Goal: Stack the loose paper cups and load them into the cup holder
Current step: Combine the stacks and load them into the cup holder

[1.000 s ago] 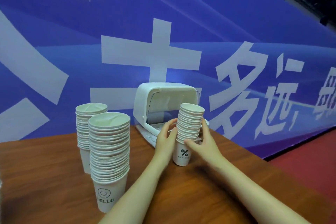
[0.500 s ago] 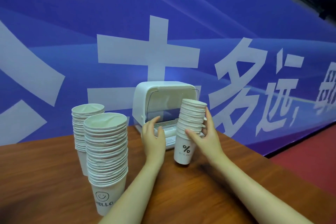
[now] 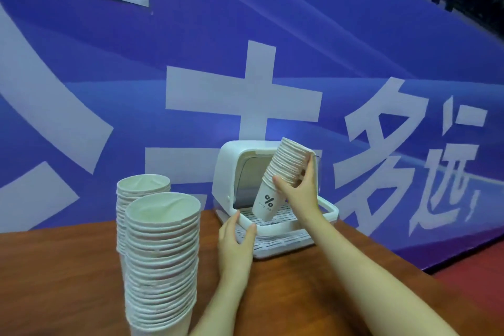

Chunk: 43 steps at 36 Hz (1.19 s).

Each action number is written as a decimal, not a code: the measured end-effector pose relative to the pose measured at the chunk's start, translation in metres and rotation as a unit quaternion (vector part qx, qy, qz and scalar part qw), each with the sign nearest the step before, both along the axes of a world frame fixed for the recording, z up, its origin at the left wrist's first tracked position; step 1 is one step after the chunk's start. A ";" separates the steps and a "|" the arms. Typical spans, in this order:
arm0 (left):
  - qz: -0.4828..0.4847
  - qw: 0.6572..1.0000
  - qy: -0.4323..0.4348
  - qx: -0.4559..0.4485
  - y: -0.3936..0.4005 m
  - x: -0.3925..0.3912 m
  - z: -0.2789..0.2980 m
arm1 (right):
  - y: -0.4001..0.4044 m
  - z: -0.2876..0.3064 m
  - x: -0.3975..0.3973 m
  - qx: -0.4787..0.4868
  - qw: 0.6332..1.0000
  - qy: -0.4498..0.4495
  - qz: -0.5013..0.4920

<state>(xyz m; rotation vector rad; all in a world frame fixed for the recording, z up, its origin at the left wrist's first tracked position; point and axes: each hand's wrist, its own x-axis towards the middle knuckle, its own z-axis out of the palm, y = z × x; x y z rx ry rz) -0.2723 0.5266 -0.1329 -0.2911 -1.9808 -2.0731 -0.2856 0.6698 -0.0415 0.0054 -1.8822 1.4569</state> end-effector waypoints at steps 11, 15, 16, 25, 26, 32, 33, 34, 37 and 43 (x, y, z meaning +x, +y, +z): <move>0.009 1.000 -0.008 0.002 -0.001 0.000 0.000 | 0.008 -0.009 -0.011 0.140 0.979 -0.146 0.023; 0.009 1.000 -0.014 0.011 -0.001 0.002 0.001 | 0.005 -0.001 -0.019 0.147 0.975 -0.162 0.031; 0.009 1.000 -0.015 0.011 -0.001 0.002 0.001 | 0.004 -0.001 -0.024 0.144 0.976 -0.163 0.028; 0.007 1.000 -0.023 0.007 -0.002 0.000 0.002 | -0.012 0.001 -0.047 0.153 0.972 -0.180 0.003; 0.008 1.000 -0.022 0.006 -0.002 -0.001 0.001 | -0.011 -0.002 -0.046 0.155 0.971 -0.181 0.002; 0.009 1.000 -0.017 0.008 -0.003 0.000 0.001 | -0.001 0.000 -0.046 0.158 0.966 -0.204 0.025; 0.008 1.000 -0.017 0.006 -0.003 0.000 0.001 | 0.000 0.003 -0.044 0.164 0.963 -0.212 0.035; 0.007 1.000 -0.018 0.005 -0.003 0.001 0.001 | 0.001 0.004 -0.042 0.173 0.957 -0.227 0.044; 0.008 1.000 -0.019 0.004 -0.002 0.002 0.001 | 0.002 0.008 -0.035 0.212 0.938 -0.264 0.068; 0.004 1.000 -0.012 0.006 -0.002 0.002 0.002 | -0.003 0.011 -0.038 0.207 0.938 -0.270 0.072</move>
